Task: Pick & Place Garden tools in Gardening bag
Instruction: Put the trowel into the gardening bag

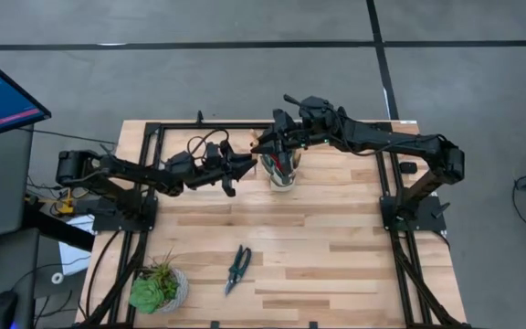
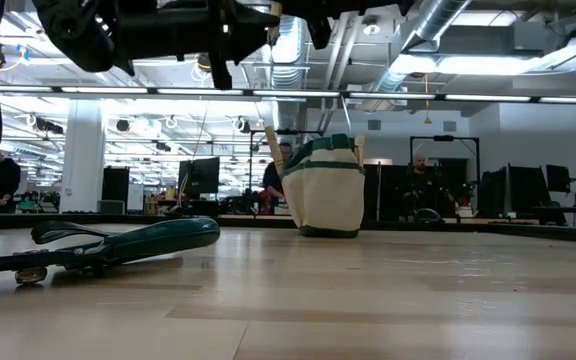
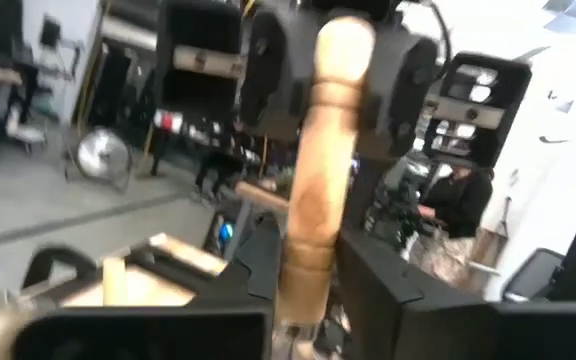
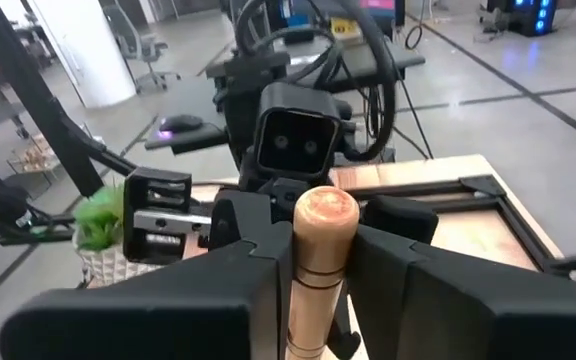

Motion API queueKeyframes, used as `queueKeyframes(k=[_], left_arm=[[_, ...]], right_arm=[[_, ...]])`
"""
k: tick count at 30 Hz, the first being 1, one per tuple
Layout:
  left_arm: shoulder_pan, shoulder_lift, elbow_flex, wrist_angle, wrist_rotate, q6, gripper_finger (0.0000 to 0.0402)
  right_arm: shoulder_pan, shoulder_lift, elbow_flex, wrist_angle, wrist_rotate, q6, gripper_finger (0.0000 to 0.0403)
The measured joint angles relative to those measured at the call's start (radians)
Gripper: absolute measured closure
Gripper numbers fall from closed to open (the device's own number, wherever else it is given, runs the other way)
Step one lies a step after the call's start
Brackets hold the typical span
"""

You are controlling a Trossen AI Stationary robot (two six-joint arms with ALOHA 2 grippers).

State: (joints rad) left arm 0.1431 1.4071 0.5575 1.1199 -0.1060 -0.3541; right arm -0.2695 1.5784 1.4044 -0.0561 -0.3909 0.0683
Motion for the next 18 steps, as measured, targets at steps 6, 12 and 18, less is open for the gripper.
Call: queueKeyframes(k=[6, 12, 18], left_arm=[[0.015, 0.001, -0.001, -0.056, 0.057, -0.047, 0.0298], [0.015, 0.001, -0.001, -0.054, 0.06, -0.047, 0.0278], [0.015, 0.001, -0.001, -0.05, 0.078, -0.046, 0.028]], right_arm=[[0.006, 0.0, 0.0, -0.055, 0.0, -0.004, 0.0342], [0.015, 0.0, 0.0, -0.119, -0.001, -0.019, 0.0342], [0.024, 0.0, 0.0, -0.132, -0.001, -0.019, 0.0342]])
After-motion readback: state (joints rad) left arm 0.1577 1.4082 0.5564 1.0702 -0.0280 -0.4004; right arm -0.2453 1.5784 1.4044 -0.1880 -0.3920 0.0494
